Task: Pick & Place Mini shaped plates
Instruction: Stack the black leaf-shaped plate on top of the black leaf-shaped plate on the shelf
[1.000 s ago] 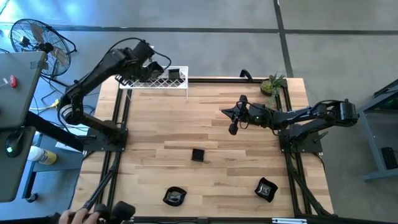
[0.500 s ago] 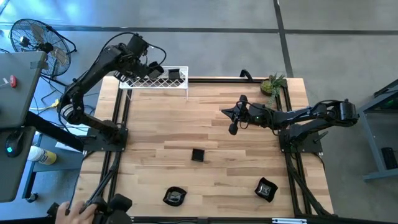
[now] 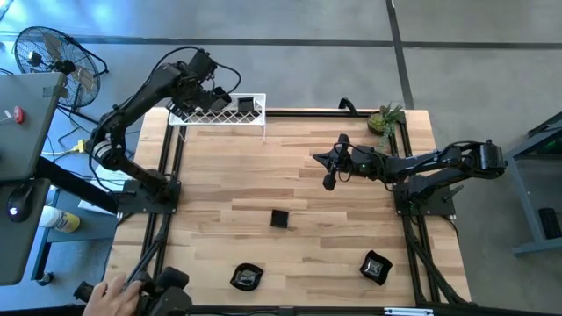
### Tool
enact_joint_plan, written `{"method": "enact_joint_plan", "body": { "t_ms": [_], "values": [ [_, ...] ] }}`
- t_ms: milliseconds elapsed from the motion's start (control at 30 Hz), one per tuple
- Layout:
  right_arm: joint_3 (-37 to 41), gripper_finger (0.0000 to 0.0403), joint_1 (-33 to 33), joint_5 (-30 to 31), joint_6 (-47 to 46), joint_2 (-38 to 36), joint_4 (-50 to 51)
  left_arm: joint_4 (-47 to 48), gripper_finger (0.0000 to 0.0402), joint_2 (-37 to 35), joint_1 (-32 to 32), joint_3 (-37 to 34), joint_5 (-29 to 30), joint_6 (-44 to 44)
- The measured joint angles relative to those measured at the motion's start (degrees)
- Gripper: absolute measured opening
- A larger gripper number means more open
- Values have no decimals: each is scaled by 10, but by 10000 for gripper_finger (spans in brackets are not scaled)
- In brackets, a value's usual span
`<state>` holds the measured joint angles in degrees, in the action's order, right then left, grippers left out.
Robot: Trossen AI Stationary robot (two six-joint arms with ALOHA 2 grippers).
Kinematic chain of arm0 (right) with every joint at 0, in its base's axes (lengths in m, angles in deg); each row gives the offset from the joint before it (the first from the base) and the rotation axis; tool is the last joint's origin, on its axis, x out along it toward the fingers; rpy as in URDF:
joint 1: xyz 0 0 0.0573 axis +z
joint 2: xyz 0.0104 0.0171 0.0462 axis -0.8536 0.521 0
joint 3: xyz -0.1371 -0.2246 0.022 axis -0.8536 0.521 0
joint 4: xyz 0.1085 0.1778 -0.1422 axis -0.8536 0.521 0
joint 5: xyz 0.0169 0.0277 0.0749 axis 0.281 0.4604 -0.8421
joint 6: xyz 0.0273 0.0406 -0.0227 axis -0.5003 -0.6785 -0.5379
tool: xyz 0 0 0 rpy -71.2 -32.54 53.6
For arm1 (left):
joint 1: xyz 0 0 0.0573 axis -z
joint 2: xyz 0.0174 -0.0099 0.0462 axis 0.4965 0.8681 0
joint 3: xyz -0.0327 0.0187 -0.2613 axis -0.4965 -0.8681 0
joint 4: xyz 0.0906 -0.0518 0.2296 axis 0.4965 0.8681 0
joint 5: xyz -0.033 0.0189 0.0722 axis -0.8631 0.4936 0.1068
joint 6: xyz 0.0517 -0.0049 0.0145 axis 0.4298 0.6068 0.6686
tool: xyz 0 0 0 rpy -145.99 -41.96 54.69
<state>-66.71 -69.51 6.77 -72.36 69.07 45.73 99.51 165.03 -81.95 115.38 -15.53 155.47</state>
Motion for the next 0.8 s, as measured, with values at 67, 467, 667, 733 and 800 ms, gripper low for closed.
{"method": "enact_joint_plan", "body": {
  "t_ms": [67, 467, 667, 733, 800],
  "values": [
    [0, 6, 0, 0, 0, 0, 0, 0, 0, 0, -4, 0, -2, -1],
    [0, 6, 0, 6, 0, 0, 0, -1, 1, 0, -14, 0, -19, -21],
    [0, 2, 0, 6, 0, 0, 0, -1, 1, 0, -14, 0, -26, -31],
    [0, 2, 0, 6, 0, 0, 0, -1, 2, 0, -14, 0, -28, -33],
    [0, 3, 0, 6, 0, 0, 0, -1, 8, 0, -14, 0, -29, -39]
  ]
}}
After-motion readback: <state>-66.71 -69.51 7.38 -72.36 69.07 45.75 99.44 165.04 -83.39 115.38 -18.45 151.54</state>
